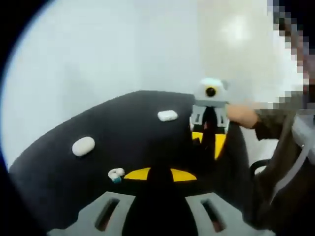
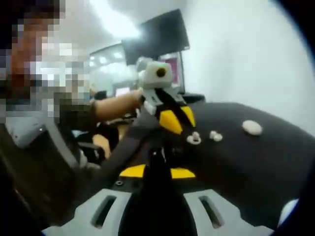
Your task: Pick up three earphones and place each one into its charging case using tactile feedback, ensure that each earphone is properly inserted and securely positioned inside the case.
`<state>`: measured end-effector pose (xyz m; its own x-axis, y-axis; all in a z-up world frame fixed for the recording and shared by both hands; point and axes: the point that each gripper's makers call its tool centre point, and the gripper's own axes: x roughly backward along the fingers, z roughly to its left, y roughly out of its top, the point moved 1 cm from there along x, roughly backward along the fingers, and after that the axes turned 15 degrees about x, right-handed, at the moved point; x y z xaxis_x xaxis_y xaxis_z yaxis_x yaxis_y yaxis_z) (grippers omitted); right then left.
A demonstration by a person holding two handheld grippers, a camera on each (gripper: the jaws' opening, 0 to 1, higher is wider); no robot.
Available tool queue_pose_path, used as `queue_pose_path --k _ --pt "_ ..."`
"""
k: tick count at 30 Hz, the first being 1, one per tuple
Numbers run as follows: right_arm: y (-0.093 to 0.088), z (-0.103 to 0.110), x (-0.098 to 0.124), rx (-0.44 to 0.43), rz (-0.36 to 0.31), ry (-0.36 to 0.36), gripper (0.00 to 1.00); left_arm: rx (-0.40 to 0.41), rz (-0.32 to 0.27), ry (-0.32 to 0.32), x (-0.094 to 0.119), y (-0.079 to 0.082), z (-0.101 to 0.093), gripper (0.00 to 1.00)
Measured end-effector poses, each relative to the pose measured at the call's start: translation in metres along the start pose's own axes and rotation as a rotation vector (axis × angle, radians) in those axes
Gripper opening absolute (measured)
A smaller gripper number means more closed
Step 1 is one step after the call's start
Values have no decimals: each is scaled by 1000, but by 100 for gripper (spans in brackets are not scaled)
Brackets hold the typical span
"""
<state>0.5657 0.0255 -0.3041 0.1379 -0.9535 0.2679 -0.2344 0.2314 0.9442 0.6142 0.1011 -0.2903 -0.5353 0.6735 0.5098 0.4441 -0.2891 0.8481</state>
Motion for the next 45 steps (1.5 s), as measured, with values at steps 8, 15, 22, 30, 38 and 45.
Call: queue_pose_path --k 8,15,22,30,38,45 --pt "-2 0 1 6 1 0 18 -124 169 133 -28 -11 -8 10" --pt "-2 2 -1 24 5 -2 18 -125 200 128 -33 -13 -8 4" --pt "-2 3 -2 21 5 -1 18 13 153 74 -19 -10 -5 4" --pt "-2 4 -3 17 3 4 18 276 45 -76 2 -6 -12 4" --pt "-2 4 -3 20 5 7 18 406 116 -147 10 -47 -42 4" --pt "-3 3 -2 20 4 7 18 419 90 -178 8 -50 -50 6"
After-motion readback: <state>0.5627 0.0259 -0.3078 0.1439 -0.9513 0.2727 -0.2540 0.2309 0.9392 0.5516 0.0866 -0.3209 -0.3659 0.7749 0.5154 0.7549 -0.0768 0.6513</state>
